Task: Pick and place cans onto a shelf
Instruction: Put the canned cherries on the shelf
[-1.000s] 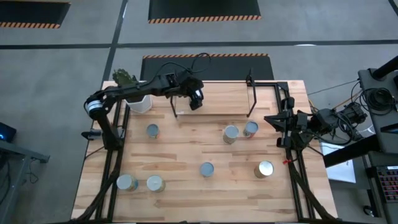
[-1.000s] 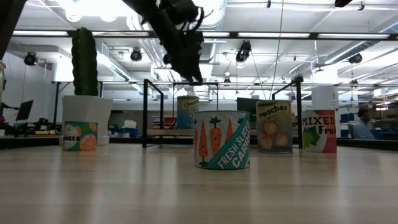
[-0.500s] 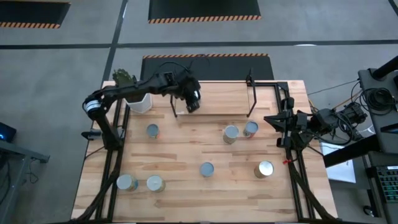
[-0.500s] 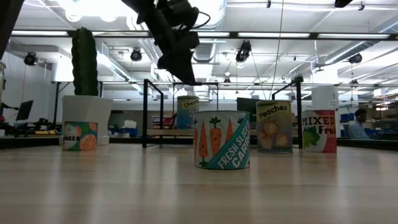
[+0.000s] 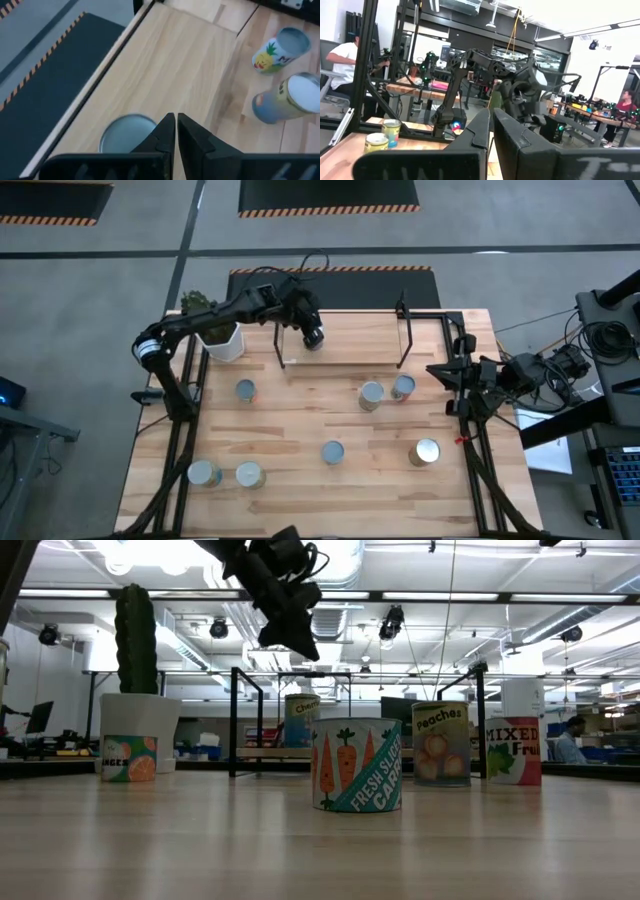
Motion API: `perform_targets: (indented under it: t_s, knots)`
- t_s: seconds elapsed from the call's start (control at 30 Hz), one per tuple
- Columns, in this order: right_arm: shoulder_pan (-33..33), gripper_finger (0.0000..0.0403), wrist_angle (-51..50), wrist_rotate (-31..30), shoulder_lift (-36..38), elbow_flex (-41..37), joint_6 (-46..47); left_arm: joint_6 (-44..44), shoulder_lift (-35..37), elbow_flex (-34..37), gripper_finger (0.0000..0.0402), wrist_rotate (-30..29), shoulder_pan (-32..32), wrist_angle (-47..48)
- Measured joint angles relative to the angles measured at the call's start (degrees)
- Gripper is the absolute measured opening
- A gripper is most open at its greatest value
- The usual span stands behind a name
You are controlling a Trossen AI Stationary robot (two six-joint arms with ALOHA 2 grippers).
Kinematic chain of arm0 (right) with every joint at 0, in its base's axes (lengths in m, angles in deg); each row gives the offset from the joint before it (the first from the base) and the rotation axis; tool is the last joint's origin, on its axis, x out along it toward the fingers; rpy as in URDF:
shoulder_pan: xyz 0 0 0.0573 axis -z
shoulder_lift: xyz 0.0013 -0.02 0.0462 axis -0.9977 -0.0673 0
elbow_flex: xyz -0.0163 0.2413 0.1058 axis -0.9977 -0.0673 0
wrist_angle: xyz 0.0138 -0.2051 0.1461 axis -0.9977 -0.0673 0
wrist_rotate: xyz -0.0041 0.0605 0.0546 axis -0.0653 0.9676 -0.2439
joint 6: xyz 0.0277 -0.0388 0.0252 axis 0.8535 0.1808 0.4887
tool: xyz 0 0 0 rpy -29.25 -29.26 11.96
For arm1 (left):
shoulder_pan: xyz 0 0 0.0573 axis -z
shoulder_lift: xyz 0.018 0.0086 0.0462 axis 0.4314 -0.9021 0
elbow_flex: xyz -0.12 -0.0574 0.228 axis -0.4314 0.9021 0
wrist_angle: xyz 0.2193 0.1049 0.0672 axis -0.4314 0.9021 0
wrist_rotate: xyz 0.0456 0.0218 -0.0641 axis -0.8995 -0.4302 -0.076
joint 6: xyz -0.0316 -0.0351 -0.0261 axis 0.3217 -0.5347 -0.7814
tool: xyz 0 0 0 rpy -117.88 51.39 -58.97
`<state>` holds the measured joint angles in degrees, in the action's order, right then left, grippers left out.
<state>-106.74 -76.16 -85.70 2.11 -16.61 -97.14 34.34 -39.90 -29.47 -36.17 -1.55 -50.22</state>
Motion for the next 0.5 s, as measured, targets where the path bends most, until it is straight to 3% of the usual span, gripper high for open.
perform_targets:
  t_s: [0.17, 0.5]
  knots:
    - [0.0, 0.0012, 0.0, 0.0, 0.0, 0.0, -0.4, 0.6, -0.2, -0.5, 0.0000, -0.1, 0.0, 0.3]
    - [0.0, 0.0012, -0.1, 0.0, 0.0, 0.0, 0.0, 2.5, -7.1, -3.3, 0.0000, -3.8, -0.2, 5.1]
